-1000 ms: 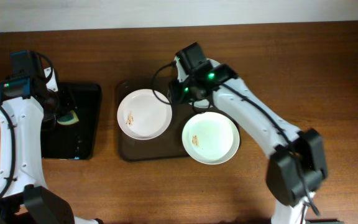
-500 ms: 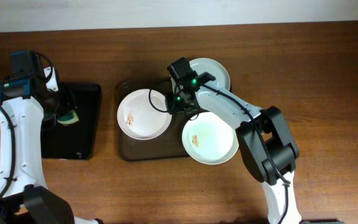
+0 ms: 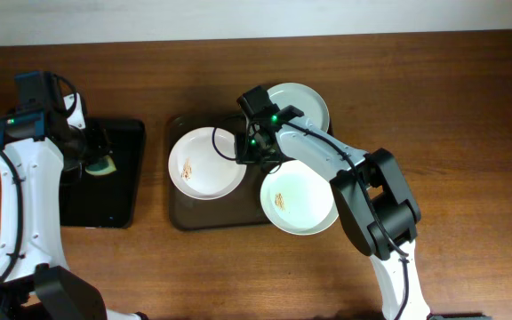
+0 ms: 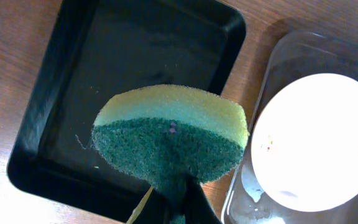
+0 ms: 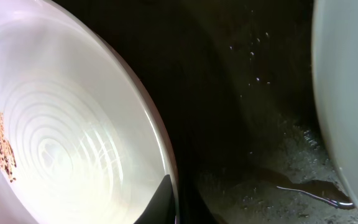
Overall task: Clean dirty plates on tray and stack at the side
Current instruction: 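Grasp the rim of the pinkish-white plate with the right gripper, then scrub the held plate with the sponge in the left gripper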
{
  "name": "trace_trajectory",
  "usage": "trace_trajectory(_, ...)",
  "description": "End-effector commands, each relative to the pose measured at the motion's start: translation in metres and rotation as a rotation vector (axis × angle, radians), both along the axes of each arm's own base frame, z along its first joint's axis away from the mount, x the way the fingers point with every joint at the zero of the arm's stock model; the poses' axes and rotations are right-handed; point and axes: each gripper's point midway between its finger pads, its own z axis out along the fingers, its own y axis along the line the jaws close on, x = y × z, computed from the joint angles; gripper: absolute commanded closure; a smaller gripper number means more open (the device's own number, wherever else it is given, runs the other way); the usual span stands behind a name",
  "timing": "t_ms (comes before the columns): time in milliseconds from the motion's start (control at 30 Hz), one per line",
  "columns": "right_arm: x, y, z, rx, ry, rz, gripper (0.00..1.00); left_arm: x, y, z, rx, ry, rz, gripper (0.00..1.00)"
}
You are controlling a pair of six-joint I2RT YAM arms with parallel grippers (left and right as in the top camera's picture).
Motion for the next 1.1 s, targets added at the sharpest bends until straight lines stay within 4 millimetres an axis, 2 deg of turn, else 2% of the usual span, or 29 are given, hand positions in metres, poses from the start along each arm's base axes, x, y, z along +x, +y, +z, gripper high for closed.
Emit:
trace_trajectory(0,-0.007,0.002,-0.014,-0.025,0.025,0.007,0.96,0.004,-0.001,0.015,0.019,-0.050,-0.023,0.99)
trace_trajectory(133,-0.007,0.002,-0.014,-0.026,0.025,0.011,0.96,-0.004,0.030,0.016,0.175,-0.010,0.088,0.99)
trace_trajectory(267,-0.006,0.002,-0.014,-0.025,0.024,0.010,0.96,-0.006,0.033,0.016,0.183,-0.007,0.120,0.99)
trace_trajectory(300,-0.007,0.002,-0.014,-0.026,0.024,0.011,0.96,-0.004,0.029,0.015,0.157,-0.015,0.115,0.99)
trace_trajectory(433,-0.007,0.002,-0.014,-0.026,0.024,0.011,0.96,0.007,-0.010,0.016,-0.044,-0.065,-0.010,0.99)
trace_trajectory(467,-0.007,0.002,-0.014,-0.026,0.024,0.011,0.96,0.007,-0.014,0.016,-0.062,-0.070,-0.017,0.99)
trace_trajectory(700,-0.007,0.002,-0.014,-0.026,0.023,0.014,0.96,0.009,-0.018,0.016,-0.061,-0.073,-0.030,0.99)
trace_trajectory(867,-0.007,0.002,-0.014,-0.026,0.024,0.014,0.96,0.020,-0.044,0.017,-0.059,-0.094,-0.103,0.99)
trace_trajectory(1000,-0.007,0.002,-0.014,-0.027,0.025,0.014,0.96,0.029,-0.068,0.006,-0.074,-0.080,-0.150,0.99)
trace_trajectory(1067,-0.007,0.002,-0.014,-0.028,0.026,0.014,0.96,0.035,-0.085,-0.006,-0.084,-0.057,-0.180,0.99)
